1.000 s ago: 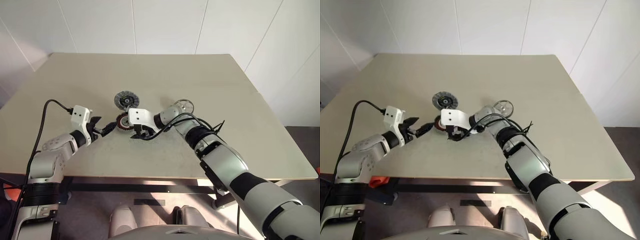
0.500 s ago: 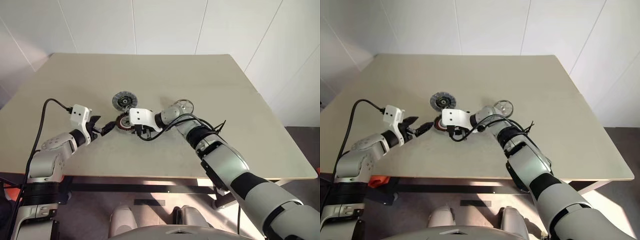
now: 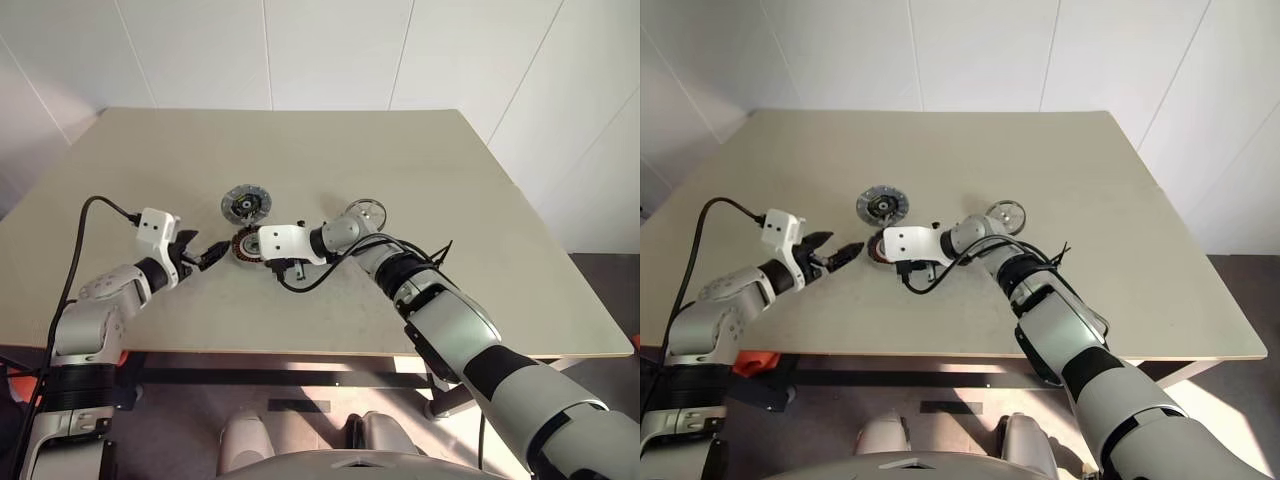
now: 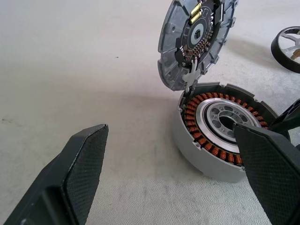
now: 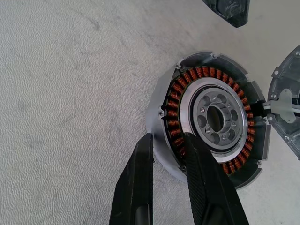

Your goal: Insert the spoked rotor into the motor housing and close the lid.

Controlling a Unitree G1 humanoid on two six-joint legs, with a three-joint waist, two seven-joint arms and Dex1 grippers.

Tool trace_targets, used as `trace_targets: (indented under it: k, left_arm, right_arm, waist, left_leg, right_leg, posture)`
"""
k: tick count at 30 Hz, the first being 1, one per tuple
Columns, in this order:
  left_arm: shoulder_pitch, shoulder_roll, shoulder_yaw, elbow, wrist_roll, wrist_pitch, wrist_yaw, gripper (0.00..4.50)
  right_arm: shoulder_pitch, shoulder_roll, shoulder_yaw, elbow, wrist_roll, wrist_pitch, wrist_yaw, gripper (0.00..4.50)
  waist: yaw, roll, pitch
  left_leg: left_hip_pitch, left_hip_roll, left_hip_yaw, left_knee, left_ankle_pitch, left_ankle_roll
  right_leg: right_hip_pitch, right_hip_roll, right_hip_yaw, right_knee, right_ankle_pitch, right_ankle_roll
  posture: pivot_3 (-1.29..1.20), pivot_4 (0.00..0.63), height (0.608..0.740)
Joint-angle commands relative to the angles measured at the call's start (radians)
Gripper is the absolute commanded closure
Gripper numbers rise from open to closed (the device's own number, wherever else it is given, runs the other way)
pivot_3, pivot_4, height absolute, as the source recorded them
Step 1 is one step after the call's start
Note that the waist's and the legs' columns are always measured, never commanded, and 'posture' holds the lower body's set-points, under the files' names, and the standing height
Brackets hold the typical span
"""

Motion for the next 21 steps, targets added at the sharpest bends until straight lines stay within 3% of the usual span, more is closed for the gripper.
trace_targets:
  k: [1,4,9,21]
  left_arm:
    - [-0.017,0.013,0.023,-0.029,-0.009,-0.007,0.005,0.0]
    - [-0.016,0.011,0.021,-0.027,-0.009,-0.007,0.007,0.0]
    - [-0.017,0.01,0.02,-0.025,-0.009,-0.006,0.01,0.0]
    - [-0.022,0.008,0.016,-0.022,-0.01,-0.007,0.014,0.0]
  right_arm:
    - [0.025,-0.023,0.031,0.004,-0.034,0.002,0.034,3.4]
    - [0.031,-0.031,0.037,-0.008,-0.033,-0.003,0.046,3.4]
    - [0.021,-0.031,0.031,-0.009,-0.028,0.009,0.045,4.47]
    - [0.004,-0.035,0.022,0.017,-0.031,0.037,-0.019,4.47]
  waist:
    - [0.0,0.0,0.0]
    - [0.001,0.0,0.0]
    - [0.0,0.0,0.0]
    - [0.001,0.0,0.0]
  left_leg:
    - [0.0,0.0,0.0,0.0,0.0,0.0]
    - [0.0,0.0,0.0,0.0,0.0,0.0]
    - [0.0,0.0,0.0,0.0,0.0,0.0]
    - [0.0,-0.001,0.0,0.0,0.0,0.0]
  right_leg:
    - [0.0,0.0,0.0,0.0,0.0,0.0]
    - [0.0,0.0,0.0,0.0,0.0,0.0]
    - [0.0,0.0,0.0,0.0,0.0,0.0]
    - [0.0,-0.001,0.0,0.0,0.0,0.0]
  posture:
    - [0.0,0.0,0.74]
    - [0.0,0.0,0.74]
    - [0.0,0.0,0.74]
    - [0.0,0.0,0.74]
